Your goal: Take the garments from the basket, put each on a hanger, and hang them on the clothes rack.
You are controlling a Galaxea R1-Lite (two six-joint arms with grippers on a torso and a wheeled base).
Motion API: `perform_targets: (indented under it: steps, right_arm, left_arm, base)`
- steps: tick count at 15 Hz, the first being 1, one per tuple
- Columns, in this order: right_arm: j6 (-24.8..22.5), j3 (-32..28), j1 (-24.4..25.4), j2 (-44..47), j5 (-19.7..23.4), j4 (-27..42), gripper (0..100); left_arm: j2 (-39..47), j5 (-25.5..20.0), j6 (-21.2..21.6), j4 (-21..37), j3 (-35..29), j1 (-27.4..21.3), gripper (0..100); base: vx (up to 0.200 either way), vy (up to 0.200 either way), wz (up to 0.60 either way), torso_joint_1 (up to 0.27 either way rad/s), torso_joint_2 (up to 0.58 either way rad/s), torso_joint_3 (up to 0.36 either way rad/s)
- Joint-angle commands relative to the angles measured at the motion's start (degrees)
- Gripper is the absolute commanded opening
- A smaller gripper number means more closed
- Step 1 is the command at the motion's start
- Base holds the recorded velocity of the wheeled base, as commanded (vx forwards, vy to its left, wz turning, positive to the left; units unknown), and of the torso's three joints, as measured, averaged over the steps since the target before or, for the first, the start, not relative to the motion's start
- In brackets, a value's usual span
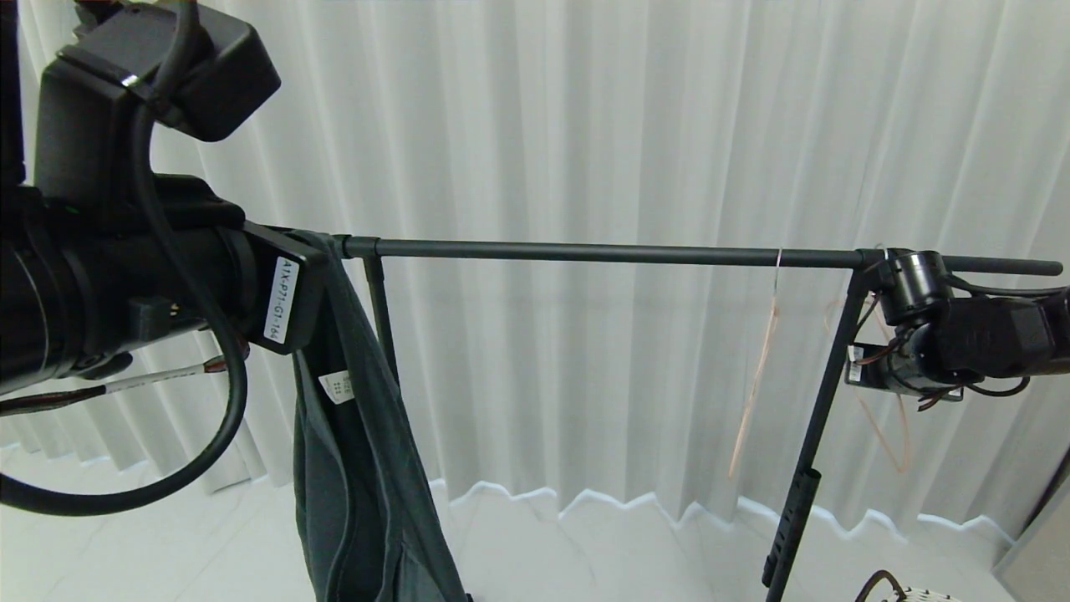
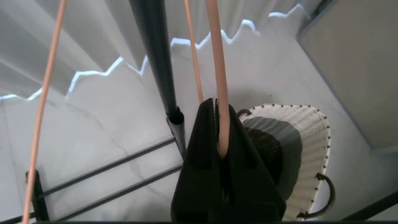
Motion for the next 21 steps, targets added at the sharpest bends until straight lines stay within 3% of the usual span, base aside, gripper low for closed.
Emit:
perform_targets:
  steps: [1, 12, 18, 21]
  right_arm:
    - [-0.2, 0.0, 0.1, -1.8, 0.0, 0.4, 0]
    - [-6.1, 1.4, 0.1, -11.6, -0.2, -0.1, 0]
    - [-11.7, 11.0, -0.3, -23.5, 0.7, 0.1, 0]
    - [-12.0, 16.5, -0.4, -30.0, 1.6, -0.1, 0]
  left_arm:
    - [-0.2, 0.0, 0.0, 0.0, 0.0, 0.0, 0]
    - [-0.7, 0.1, 0.2, 0.0, -0.3, 0.0, 0]
    - [-1.6, 0.2, 0.4, -0.1, -0.3, 0.0, 0]
    - [-1.7, 0.4, 0.6, -0.1, -0.8, -0.1, 0]
  base:
    - [0.000, 0.000, 0.00, 0.000, 0.00, 0.000]
    - [0.000, 0.000, 0.00, 0.000, 0.00, 0.000]
    - [0.000, 0.000, 0.00, 0.000, 0.00, 0.000]
    - [0.000, 0.000, 0.00, 0.000, 0.00, 0.000]
